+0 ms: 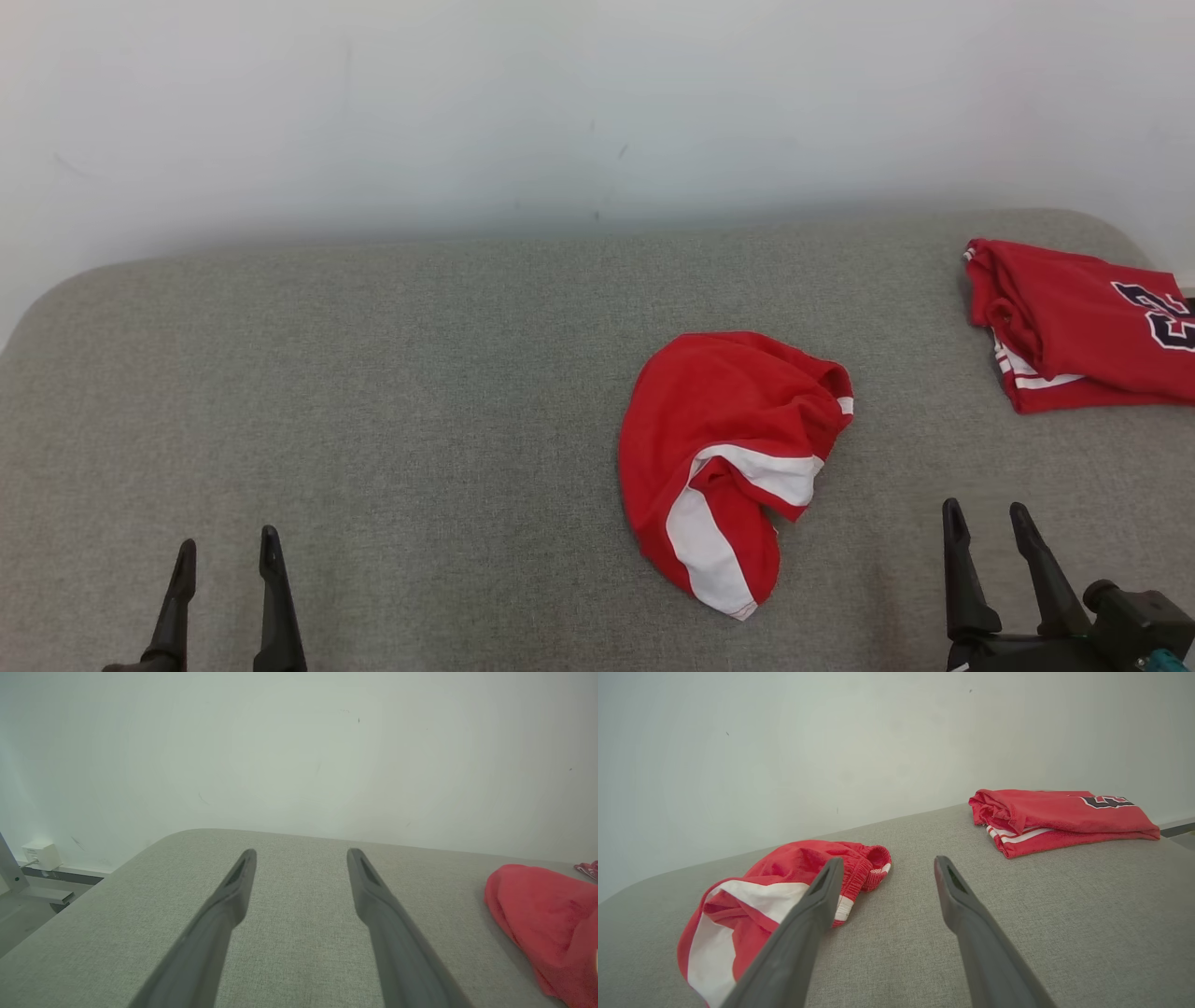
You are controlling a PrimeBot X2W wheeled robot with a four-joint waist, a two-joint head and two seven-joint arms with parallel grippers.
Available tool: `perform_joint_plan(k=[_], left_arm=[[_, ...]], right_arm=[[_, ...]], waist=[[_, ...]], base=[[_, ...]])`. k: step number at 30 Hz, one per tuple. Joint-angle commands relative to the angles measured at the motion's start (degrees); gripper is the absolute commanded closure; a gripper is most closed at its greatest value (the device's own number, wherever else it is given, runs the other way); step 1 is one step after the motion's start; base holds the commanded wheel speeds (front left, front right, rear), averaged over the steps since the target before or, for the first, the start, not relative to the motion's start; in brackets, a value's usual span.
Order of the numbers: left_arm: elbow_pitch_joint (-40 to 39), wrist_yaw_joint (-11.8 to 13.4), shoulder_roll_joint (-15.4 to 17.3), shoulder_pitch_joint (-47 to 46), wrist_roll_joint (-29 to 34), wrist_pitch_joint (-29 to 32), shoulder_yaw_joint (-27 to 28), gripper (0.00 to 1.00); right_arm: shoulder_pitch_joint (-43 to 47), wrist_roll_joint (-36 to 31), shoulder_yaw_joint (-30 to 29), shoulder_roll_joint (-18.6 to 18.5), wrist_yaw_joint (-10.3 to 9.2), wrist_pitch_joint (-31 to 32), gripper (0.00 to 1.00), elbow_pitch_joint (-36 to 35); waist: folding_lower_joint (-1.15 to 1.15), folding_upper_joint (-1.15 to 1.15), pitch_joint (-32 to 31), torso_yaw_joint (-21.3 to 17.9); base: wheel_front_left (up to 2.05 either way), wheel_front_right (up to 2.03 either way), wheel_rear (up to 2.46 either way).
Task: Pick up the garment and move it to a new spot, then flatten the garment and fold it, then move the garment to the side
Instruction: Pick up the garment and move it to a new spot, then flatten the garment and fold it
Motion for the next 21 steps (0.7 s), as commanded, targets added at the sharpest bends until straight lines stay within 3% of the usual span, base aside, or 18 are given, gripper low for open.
perform_joint_plan(k=[1,21], left_arm=[[-0.3,-0.7,-0.5,0.8,0.6,-0.2,0.6,0.0],[1.5,-6.0,-3.8,0.9,5.4,-0.2,4.9,0.0]], right_arm=[[0.5,0.4,0.5,-0.4,-0.17,0.3,0.0,-0.2],[0.1,1.4,5.2,-1.9,-0.17,0.2,0.0,0.2]], waist=[[0.0,0.0,0.0,0.0],[0.0,0.0,-0.3,-0.1]], base=[[0.0,0.0,0.0],[0.0,0.0,0.0]])
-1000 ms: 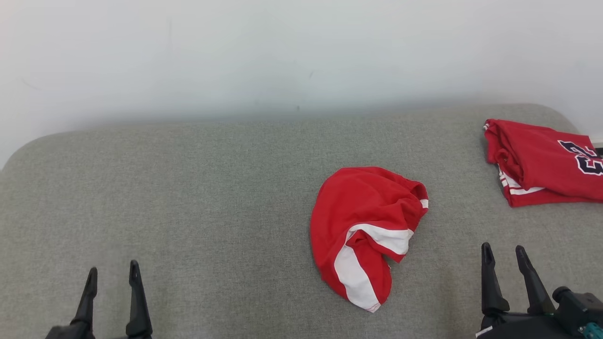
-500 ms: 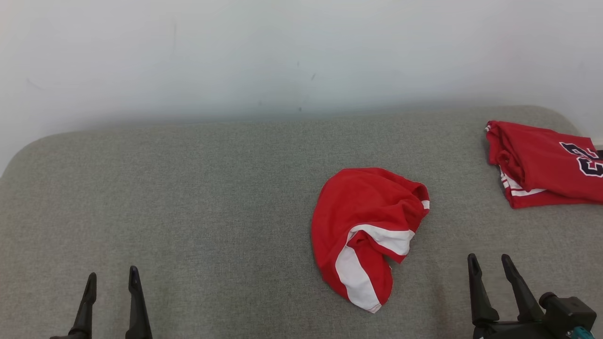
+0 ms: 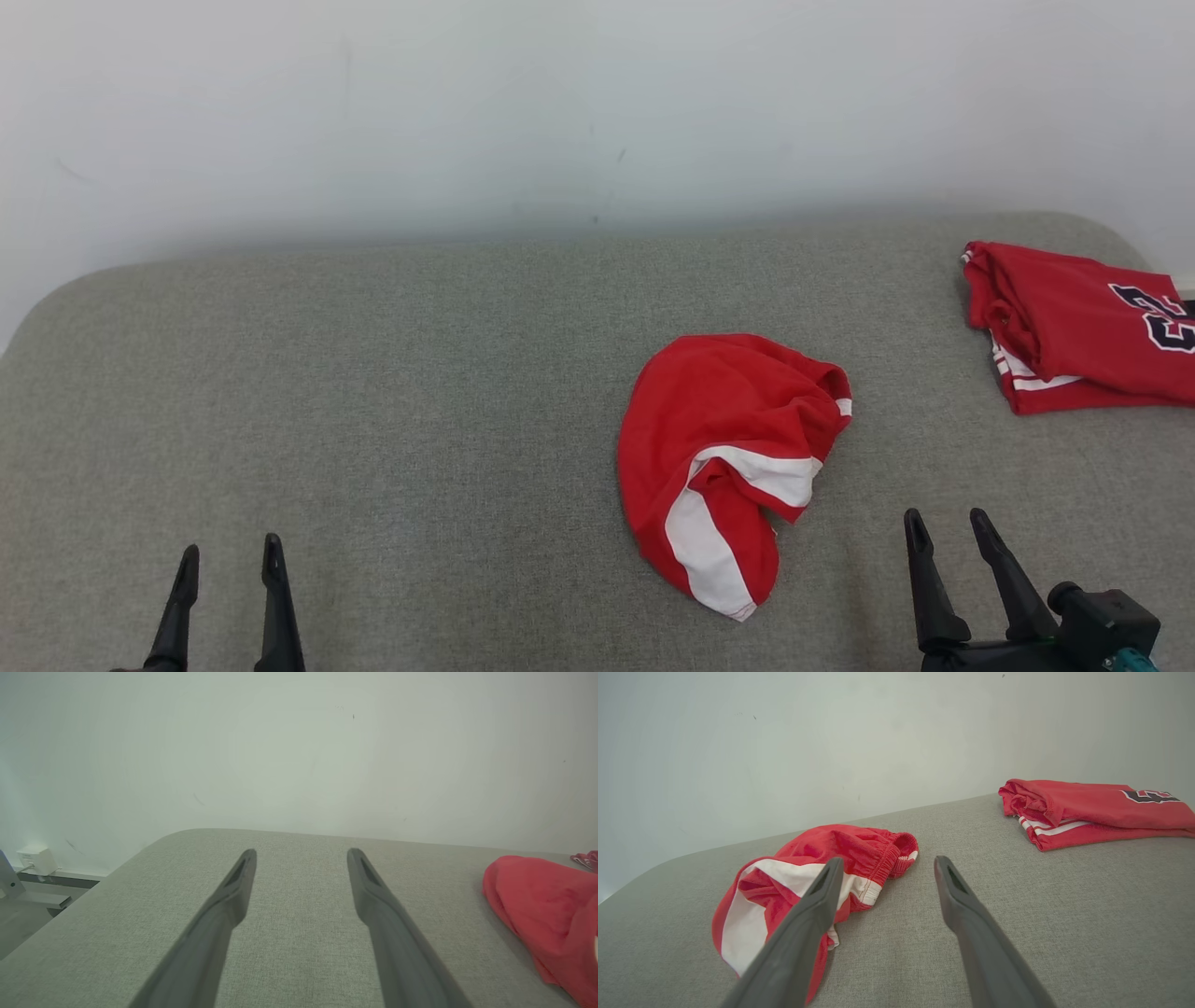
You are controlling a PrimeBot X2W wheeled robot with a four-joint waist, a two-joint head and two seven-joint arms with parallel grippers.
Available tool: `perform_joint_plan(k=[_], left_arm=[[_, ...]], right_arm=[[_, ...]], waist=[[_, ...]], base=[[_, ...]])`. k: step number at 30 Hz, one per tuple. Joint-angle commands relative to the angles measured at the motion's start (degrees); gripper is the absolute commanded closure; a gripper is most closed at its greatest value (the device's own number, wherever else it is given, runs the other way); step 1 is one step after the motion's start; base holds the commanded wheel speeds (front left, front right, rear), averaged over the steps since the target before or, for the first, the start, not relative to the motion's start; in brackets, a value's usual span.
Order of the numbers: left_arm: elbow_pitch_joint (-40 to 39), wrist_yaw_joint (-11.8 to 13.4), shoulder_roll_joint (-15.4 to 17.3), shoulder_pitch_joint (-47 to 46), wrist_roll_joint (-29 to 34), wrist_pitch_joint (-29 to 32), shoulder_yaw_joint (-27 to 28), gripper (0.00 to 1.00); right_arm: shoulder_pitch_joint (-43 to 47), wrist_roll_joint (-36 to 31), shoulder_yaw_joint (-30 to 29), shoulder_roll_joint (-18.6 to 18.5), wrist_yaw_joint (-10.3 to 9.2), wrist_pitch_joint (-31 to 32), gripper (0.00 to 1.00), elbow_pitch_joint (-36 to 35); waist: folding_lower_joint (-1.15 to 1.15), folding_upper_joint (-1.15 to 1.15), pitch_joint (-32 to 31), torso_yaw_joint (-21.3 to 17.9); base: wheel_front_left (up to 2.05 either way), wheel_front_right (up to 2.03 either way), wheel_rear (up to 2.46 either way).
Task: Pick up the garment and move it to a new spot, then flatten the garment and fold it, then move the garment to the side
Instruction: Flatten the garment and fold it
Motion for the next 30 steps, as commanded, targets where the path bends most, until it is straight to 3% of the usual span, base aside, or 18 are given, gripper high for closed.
perform_joint_plan(k=[1,16,30], left_arm=[[0.1,-0.3,-0.2,0.7,0.6,-0.2,0.3,0.0],[1.0,-1.8,-2.1,-2.1,2.6,-0.2,0.3,0.0],[2.6,-2.9,-3.3,-5.9,3.3,-0.2,-0.2,0.0]], right_arm=[[-0.1,0.2,0.1,-0.3,-0.17,-0.3,0.0,0.0],[-7.3,-0.1,2.1,-3.2,-0.17,1.1,0.0,5.3],[-19.3,2.0,4.9,-4.6,-0.17,0.5,0.0,24.1]], waist=[[0.0,0.0,0.0,0.0],[0.0,0.0,3.0,2.6],[0.0,0.0,7.8,8.0]], base=[[0.0,0.0,0.0],[0.0,0.0,0.0],[0.0,0.0,0.0]])
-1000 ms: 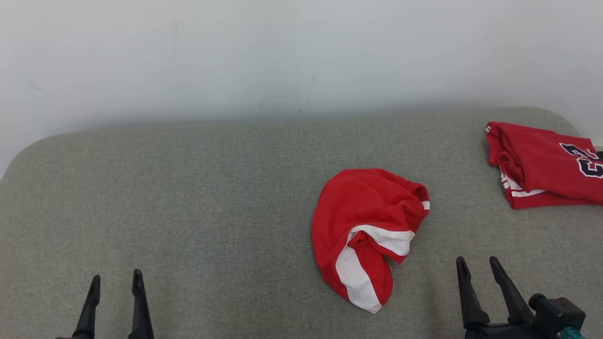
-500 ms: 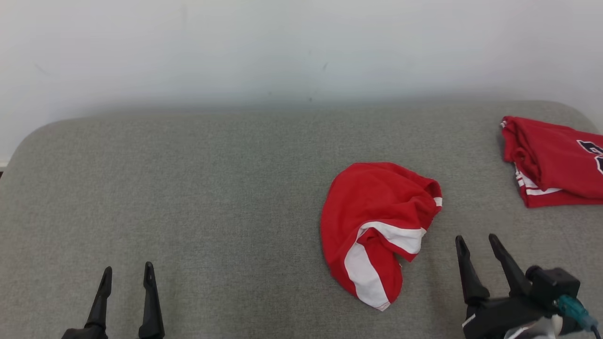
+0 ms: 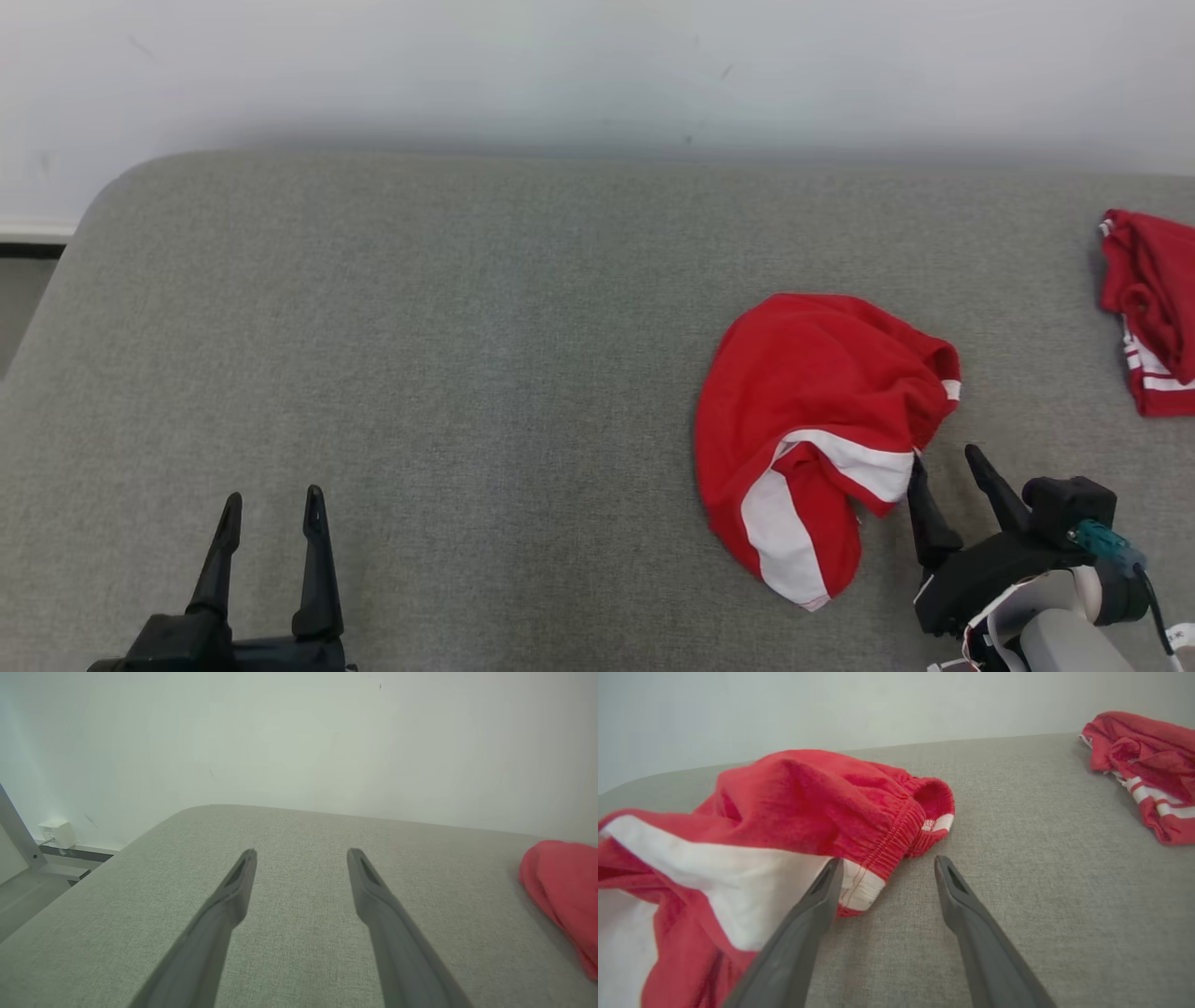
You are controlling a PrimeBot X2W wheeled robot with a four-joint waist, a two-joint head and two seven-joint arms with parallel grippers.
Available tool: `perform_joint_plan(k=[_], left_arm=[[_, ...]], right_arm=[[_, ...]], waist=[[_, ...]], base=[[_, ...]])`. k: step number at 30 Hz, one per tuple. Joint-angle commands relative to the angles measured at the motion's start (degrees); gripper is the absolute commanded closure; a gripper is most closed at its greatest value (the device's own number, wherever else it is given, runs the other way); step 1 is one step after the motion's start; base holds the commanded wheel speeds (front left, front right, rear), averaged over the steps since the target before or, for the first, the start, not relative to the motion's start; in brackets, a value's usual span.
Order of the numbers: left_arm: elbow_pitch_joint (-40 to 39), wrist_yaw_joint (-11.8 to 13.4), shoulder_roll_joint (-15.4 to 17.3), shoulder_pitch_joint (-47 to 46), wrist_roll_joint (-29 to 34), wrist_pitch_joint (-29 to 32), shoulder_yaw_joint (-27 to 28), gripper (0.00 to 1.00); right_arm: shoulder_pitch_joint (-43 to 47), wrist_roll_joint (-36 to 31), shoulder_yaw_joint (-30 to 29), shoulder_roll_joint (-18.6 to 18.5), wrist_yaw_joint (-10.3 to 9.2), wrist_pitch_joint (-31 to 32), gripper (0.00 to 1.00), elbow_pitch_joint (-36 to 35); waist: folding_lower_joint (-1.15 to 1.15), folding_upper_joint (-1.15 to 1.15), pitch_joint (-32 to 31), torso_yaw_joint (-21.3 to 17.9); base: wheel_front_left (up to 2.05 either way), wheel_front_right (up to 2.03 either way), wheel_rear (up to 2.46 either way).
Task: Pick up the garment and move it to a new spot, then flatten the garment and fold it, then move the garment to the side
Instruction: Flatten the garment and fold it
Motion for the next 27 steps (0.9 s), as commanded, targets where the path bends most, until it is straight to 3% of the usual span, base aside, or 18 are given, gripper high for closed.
perform_joint_plan(k=[1,10,11,14,20,27], left_arm=[[0.4,-0.3,-0.2,-1.1,0.4,-0.2,0.1,0.0],[1.0,-0.8,-0.5,-2.6,0.9,-0.2,0.0,0.0],[1.2,-1.0,-0.5,-2.8,1.0,-0.2,-0.1,0.0],[1.4,-1.1,-0.6,-2.9,1.2,-0.2,0.2,0.0],[1.5,-0.8,-0.6,-0.9,1.2,-0.2,0.9,0.0],[1.5,-0.7,-0.6,0.1,0.7,-0.2,0.8,0.0]], right_arm=[[-1.5,0.9,0.7,0.4,-0.17,-0.6,0.0,2.5],[-5.6,4.0,3.4,1.9,-0.17,-1.8,0.0,11.2],[-6.4,4.9,4.0,2.2,-0.17,-1.9,1.0,12.4],[-6.9,6.0,4.5,2.1,-0.17,-2.0,1.0,13.3],[-4.0,6.1,2.2,0.1,-0.17,-2.1,1.0,8.1],[0.2,5.6,-3.0,-5.1,-0.17,-2.1,1.0,0.5]], waist=[[-0.01,0.0,1.5,1.6],[-0.01,0.0,2.6,3.0],[-0.01,0.0,2.6,3.3],[-0.01,0.0,2.5,3.4],[-0.01,0.0,1.3,1.9],[-0.01,0.0,-0.3,-1.1]], base=[[0.0,0.0,0.0],[0.0,0.0,0.0],[0.0,0.0,0.0],[0.0,0.0,0.0],[0.0,0.0,0.0],[0.0,0.0,0.0]])
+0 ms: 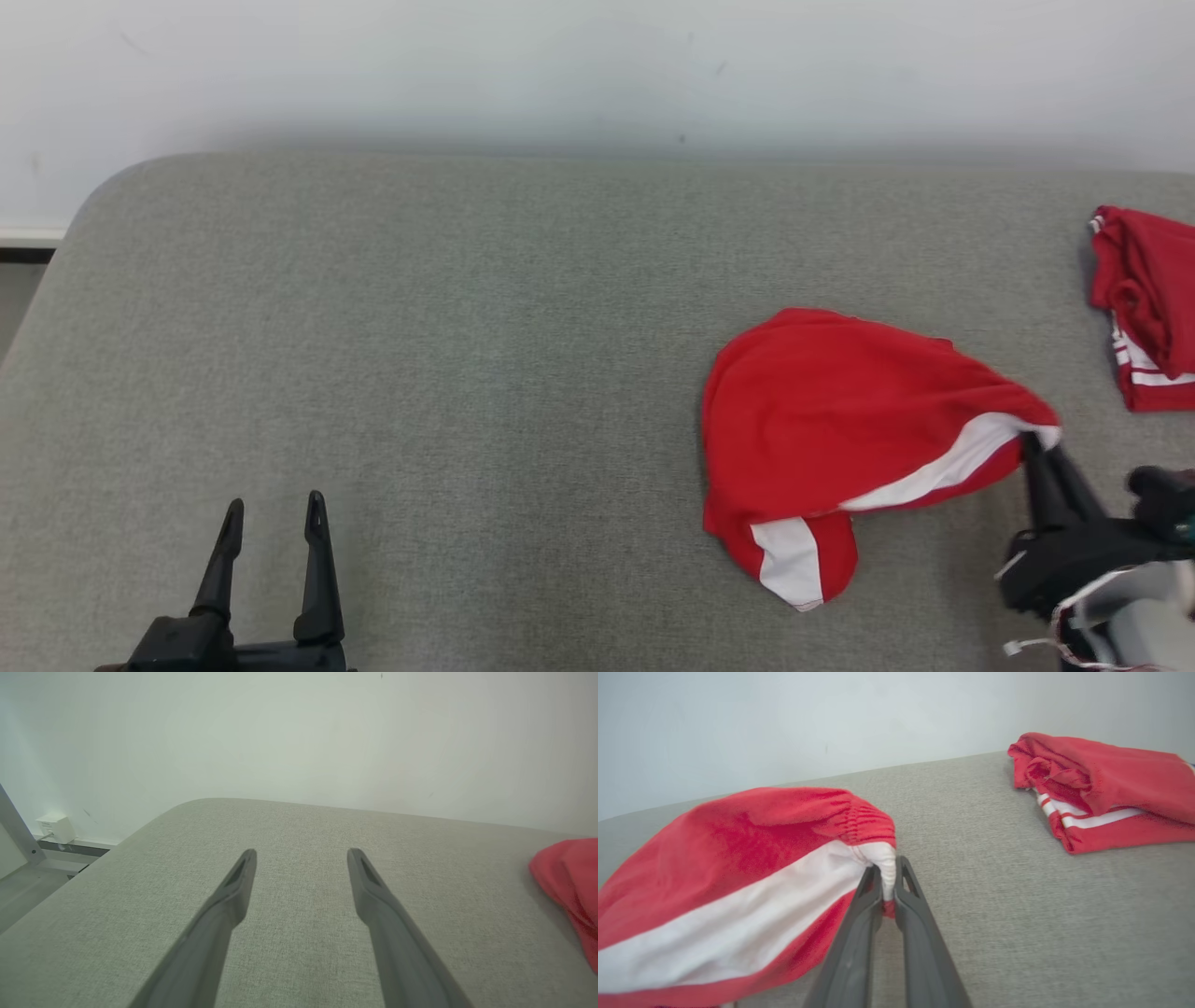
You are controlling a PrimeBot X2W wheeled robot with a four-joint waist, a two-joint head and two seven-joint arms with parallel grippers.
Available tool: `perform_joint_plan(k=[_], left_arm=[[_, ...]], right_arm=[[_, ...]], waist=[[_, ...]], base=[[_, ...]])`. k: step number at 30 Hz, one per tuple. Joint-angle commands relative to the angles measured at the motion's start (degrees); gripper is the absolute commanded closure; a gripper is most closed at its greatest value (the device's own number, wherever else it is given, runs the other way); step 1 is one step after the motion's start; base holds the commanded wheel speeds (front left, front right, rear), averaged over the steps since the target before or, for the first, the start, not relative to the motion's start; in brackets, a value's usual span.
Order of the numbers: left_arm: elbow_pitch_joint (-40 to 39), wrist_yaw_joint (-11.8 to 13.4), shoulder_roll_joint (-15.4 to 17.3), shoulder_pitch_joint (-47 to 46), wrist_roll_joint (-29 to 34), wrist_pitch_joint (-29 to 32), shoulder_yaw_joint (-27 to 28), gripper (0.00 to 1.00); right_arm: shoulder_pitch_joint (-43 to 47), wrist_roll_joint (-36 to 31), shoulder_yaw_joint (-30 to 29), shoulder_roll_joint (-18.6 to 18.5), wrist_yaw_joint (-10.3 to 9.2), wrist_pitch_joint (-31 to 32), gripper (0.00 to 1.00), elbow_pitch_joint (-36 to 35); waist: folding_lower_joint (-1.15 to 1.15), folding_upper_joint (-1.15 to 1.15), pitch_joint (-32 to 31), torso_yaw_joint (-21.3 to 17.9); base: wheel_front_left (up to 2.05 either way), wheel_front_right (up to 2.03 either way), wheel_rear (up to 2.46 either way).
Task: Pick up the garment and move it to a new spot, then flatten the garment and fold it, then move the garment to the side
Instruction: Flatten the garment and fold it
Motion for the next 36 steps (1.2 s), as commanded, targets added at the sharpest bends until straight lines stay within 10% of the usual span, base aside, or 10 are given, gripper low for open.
perform_joint_plan(k=[1,14,25,36], left_arm=[[0.0,0.1,-0.1,0.8,0.0,-0.2,-0.1,0.0],[0.8,-0.6,-0.1,-0.2,0.8,-0.2,-1.3,0.0],[1.9,0.0,-0.1,-0.1,-1.0,-0.2,-3.8,0.0],[3.0,0.2,-0.1,-0.7,-1.7,-0.2,-5.3,0.0]], right_arm=[[0.9,-0.1,-1.1,-1.6,-0.17,-0.3,1.0,-1.4],[-2.0,0.3,-3.7,-11.5,-0.17,4.0,1.0,-14.0],[-8.0,-0.5,9.3,-4.9,-0.17,9.4,1.0,-20.4],[-14.2,2.8,30.9,4.1,-0.17,9.4,1.0,-11.6]], waist=[[-0.01,-0.01,-1.0,-1.5],[-0.01,-0.01,-2.0,-1.6],[-0.01,-0.01,-2.6,2.9],[-0.01,-0.01,-1.9,7.7]], base=[[0.0,0.0,0.0],[0.0,0.0,0.0],[0.0,0.0,0.0],[0.0,0.0,0.0]])
